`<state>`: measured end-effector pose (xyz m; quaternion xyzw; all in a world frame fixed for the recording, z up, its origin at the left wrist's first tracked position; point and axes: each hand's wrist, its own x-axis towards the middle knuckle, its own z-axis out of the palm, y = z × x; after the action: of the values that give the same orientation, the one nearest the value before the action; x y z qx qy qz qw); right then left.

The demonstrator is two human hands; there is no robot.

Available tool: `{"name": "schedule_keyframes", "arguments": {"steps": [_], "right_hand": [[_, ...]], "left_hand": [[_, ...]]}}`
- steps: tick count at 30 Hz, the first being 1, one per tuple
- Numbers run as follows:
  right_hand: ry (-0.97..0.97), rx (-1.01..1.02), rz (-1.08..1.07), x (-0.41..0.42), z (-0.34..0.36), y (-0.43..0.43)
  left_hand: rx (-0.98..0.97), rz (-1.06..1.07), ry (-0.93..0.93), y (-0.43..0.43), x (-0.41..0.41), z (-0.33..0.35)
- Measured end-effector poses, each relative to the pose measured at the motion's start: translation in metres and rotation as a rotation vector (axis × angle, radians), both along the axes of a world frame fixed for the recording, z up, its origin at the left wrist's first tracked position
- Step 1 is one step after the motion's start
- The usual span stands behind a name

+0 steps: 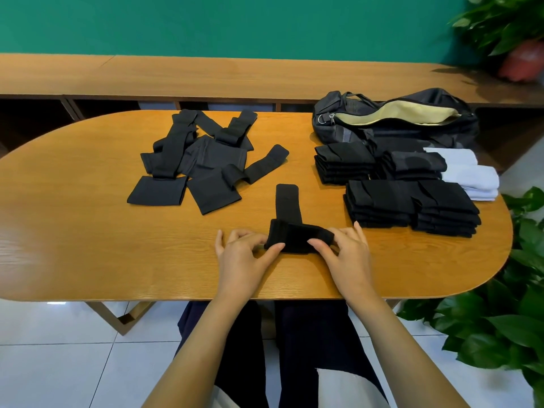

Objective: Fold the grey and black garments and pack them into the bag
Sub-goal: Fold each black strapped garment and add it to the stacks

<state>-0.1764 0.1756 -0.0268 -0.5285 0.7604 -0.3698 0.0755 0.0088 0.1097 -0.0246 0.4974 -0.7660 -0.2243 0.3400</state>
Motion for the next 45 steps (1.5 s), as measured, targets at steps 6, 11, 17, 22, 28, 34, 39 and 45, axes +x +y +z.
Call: {"name": "schedule_keyframes", "arguments": {"steps": [6,11,17,22,28,34,39,45], "right_hand": [[0.048,-0.065,0.047,0.002,0.006,0.004],[-0.016,-0.061,0.003,0.002,0.005,0.004],[-0.045,-0.044,-0.015,0.002,0.004,0.005],[-0.043,-0.063,-0.003,0.002,0.003,0.004],[-0.016,-0.066,0.006,0.003,0.005,0.003],[-0.068,0.055,0.112,0.002,0.01,-0.008],[0.002,0.138,0.188,0.0,0.015,-0.032],[0.037,0.145,0.208,-0.001,0.013,-0.037]], "left_hand": [[0.028,0.074,0.041,-0.001,0.002,-0.002],[-0.015,0.074,-0.012,0.002,0.001,-0.001],[0.021,0.127,0.035,0.002,0.001,0.002],[0.018,0.143,0.007,0.002,0.0,0.003],[-0.011,0.144,-0.066,0.002,0.0,0.002],[0.023,0.127,-0.098,0.003,0.001,0.004],[0.037,0.116,-0.107,0.002,0.001,0.005],[0.049,0.109,-0.109,0.002,0.001,0.006]]}}
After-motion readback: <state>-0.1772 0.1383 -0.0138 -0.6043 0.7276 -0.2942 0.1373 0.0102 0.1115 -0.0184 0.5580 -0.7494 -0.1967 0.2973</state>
